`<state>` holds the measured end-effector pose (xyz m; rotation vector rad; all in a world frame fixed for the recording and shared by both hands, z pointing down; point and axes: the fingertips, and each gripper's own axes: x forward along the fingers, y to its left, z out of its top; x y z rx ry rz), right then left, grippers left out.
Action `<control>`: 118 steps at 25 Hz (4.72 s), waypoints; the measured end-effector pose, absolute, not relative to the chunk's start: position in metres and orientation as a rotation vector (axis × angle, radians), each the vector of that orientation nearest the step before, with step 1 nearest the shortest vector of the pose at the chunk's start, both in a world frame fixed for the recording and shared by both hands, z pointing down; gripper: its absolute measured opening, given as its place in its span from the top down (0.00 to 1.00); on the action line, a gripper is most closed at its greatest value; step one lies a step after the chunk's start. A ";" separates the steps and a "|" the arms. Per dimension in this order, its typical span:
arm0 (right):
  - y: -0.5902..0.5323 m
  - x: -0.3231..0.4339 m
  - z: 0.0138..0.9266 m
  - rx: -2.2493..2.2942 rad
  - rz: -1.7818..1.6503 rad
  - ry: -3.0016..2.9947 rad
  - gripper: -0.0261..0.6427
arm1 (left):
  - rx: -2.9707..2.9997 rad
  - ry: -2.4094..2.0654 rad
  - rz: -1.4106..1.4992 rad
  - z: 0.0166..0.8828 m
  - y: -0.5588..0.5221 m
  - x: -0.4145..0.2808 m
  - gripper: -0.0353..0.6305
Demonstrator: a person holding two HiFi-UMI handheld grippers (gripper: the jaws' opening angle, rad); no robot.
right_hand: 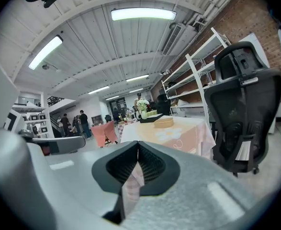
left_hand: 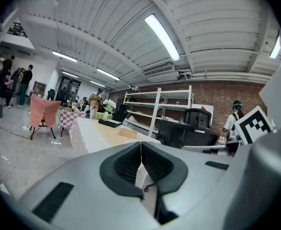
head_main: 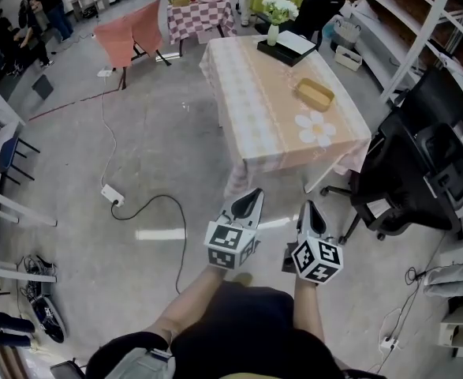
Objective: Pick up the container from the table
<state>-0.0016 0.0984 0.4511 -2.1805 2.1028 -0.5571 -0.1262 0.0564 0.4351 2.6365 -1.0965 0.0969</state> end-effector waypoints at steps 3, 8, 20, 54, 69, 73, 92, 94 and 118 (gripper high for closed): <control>0.098 0.000 0.453 -2.186 -0.562 2.094 0.96 | 2.641 -1.073 0.106 0.438 0.058 -0.122 0.93; 0.098 0.000 0.454 -2.191 -0.566 2.094 0.96 | 2.642 -1.062 0.110 0.441 0.057 -0.121 0.93; 0.096 0.005 0.455 -2.193 -0.579 2.090 0.96 | 2.638 -1.063 0.119 0.444 0.052 -0.117 0.93; -0.018 0.112 0.450 -2.211 -0.563 2.083 0.96 | 2.610 -1.070 0.134 0.453 -0.062 -0.005 0.93; -0.084 0.176 0.454 -2.177 -0.596 2.124 0.96 | 2.571 -1.122 0.128 0.456 -0.128 0.053 0.93; -0.099 0.194 0.454 -2.175 -0.595 2.130 0.96 | 2.568 -1.127 0.121 0.456 -0.145 0.071 0.93; -0.163 0.249 0.463 -2.124 -0.632 2.149 0.96 | 2.534 -1.181 0.144 0.465 -0.200 0.118 0.93; -0.169 0.250 0.464 -2.107 -0.635 2.159 0.96 | 2.539 -1.190 0.150 0.465 -0.204 0.120 0.93; -0.164 0.244 0.479 -2.038 -0.715 2.192 0.96 | 2.511 -1.252 0.153 0.472 -0.201 0.110 0.93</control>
